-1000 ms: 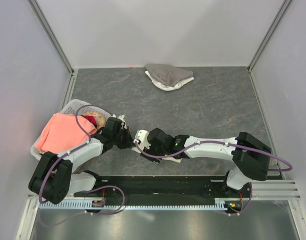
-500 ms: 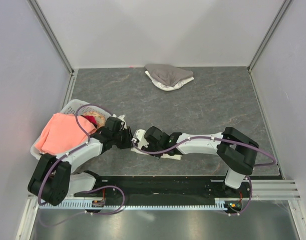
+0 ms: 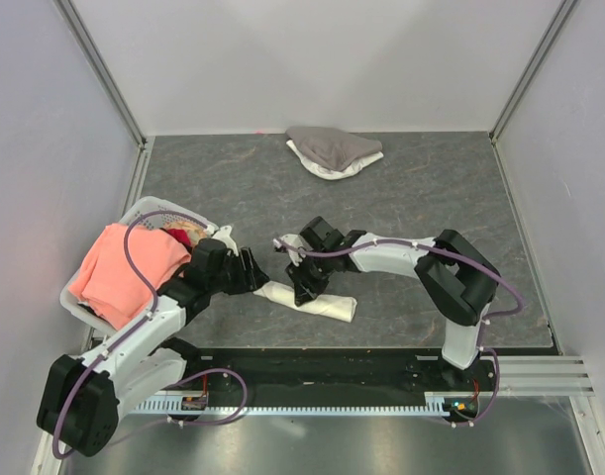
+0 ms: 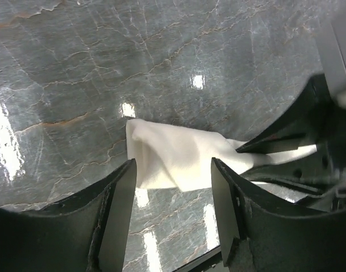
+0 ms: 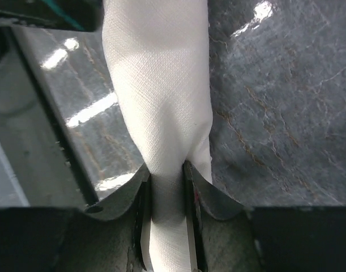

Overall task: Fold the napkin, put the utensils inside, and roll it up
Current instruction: Roll the napkin with the utensil

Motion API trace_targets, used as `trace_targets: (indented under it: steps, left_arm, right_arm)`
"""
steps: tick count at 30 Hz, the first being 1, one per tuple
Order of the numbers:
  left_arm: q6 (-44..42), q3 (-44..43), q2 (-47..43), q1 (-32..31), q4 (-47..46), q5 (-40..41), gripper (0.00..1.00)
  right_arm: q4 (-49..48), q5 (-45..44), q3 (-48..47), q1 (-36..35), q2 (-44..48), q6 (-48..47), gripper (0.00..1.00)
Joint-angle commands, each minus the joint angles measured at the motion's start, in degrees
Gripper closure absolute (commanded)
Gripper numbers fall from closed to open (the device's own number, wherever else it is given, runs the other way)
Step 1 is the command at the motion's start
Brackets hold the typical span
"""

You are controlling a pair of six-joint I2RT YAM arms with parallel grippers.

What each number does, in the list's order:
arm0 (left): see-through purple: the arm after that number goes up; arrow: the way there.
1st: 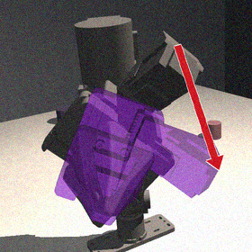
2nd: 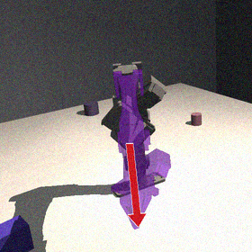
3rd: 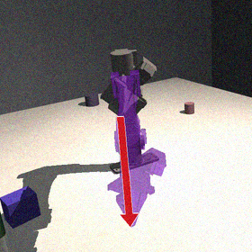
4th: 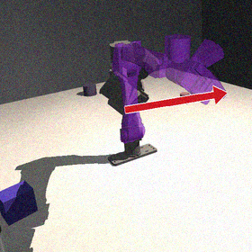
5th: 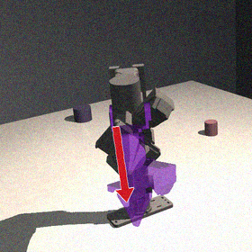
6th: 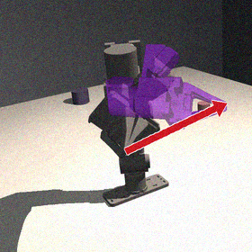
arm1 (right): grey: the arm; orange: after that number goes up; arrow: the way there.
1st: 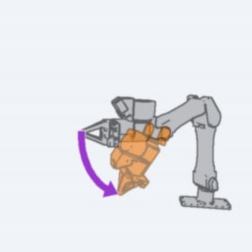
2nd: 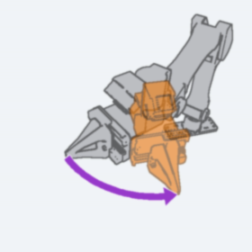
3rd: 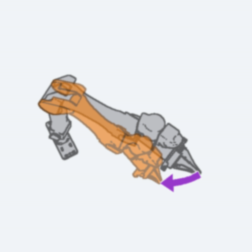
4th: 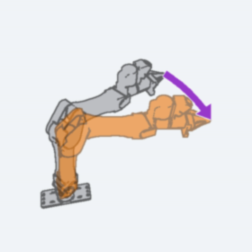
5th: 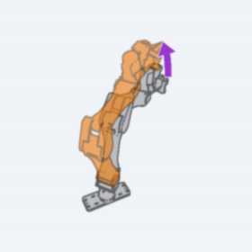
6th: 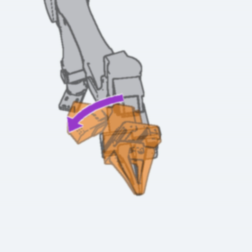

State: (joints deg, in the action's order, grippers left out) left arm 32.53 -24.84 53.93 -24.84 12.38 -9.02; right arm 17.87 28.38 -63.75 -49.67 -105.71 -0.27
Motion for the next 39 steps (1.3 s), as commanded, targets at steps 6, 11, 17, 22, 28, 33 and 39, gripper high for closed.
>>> trace_targets:
  steps: [6, 11, 17, 22, 28, 33, 39]
  left_arm:
    - [-1.5, 2.2, -1.9, 0.0, -3.2, -0.9, 0.38]
    - [-1.9, 3.9, 0.6, -0.1, -8.1, -3.3, 0.38]
    - [-2.6, 4.6, 4.4, -0.2, -12.2, -5.0, 0.41]
    - [-1.7, 5.7, 8.1, -0.3, -17.4, -8.0, 0.54]
    - [-1.4, 4.6, 13.1, -0.2, -17.2, -8.3, 0.92]
    - [-1.3, 2.0, 14.4, -0.2, -13.3, -7.4, 0.98]
    - [-1.6, -4.0, 18.0, -0.2, -3.1, -7.1, 0.98]
  right_arm:
    - [4.9, 25.7, -3.0, 7.2, -11.5, 7.6, 0.67]
    - [3.7, 31.0, -3.7, 9.5, -16.1, 8.3, 0.67]
    - [3.1, 31.5, -3.9, 10.6, -18.3, 8.7, 0.68]
    - [2.8, 31.0, -4.1, 11.3, -19.1, 9.3, 0.66]
    - [3.1, 26.7, -4.0, 11.5, -15.2, 10.6, 0.53]
    - [3.8, 18.2, -3.4, 11.2, -5.0, 10.8, 0.39]
    - [4.3, -3.0, -0.4, 5.0, 7.5, 2.7, 0.20]
